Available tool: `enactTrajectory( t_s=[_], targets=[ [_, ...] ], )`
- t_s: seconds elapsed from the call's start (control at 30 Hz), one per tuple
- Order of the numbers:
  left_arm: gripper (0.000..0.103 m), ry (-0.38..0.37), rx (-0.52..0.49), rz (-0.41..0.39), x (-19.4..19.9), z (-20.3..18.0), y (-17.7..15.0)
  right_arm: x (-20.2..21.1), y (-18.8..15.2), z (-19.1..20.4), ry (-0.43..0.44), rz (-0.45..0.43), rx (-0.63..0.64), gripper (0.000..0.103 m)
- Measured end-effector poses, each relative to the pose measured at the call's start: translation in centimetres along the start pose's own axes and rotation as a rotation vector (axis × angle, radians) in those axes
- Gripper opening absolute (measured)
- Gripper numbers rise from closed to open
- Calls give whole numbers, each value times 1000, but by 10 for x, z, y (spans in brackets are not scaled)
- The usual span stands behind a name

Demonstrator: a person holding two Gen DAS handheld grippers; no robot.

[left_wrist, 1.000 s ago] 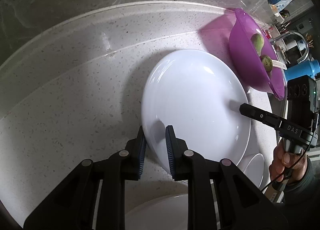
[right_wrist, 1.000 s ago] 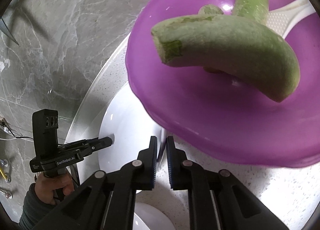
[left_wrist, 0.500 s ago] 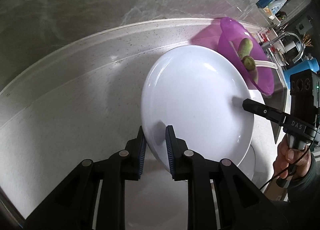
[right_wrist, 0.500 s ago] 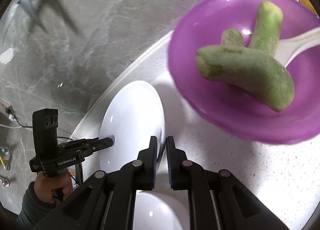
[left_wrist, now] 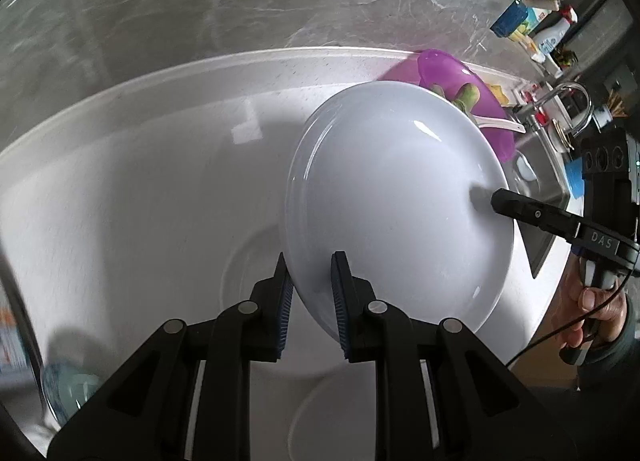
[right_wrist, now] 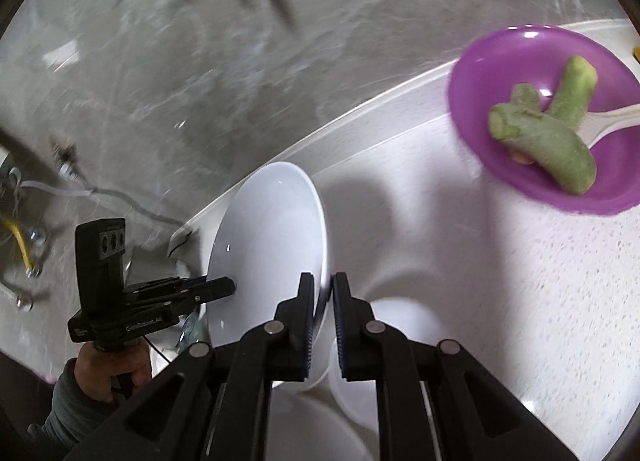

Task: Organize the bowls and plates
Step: 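Carry the white plate with both tools and lower it onto the first plate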

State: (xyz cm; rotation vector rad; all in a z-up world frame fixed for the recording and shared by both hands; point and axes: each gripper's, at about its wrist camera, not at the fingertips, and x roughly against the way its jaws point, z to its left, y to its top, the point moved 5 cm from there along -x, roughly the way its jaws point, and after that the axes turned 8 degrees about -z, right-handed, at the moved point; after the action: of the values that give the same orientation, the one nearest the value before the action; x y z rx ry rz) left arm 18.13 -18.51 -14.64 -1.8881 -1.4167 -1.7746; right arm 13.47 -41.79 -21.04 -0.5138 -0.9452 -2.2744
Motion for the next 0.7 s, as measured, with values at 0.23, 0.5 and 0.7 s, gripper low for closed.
enactTrajectory(
  t_s=[0.23, 0.5, 0.7],
  targets=[
    [17, 27, 87, -23, 46, -5, -71, 13, -38, 29, 76, 91, 79, 12],
    [17, 48, 210, -39, 71, -12, -162, 22, -92, 35, 101, 222, 143, 12],
    [17, 32, 319, -14, 66, -16, -228, 24, -124, 28, 105, 301, 155, 12]
  ],
)
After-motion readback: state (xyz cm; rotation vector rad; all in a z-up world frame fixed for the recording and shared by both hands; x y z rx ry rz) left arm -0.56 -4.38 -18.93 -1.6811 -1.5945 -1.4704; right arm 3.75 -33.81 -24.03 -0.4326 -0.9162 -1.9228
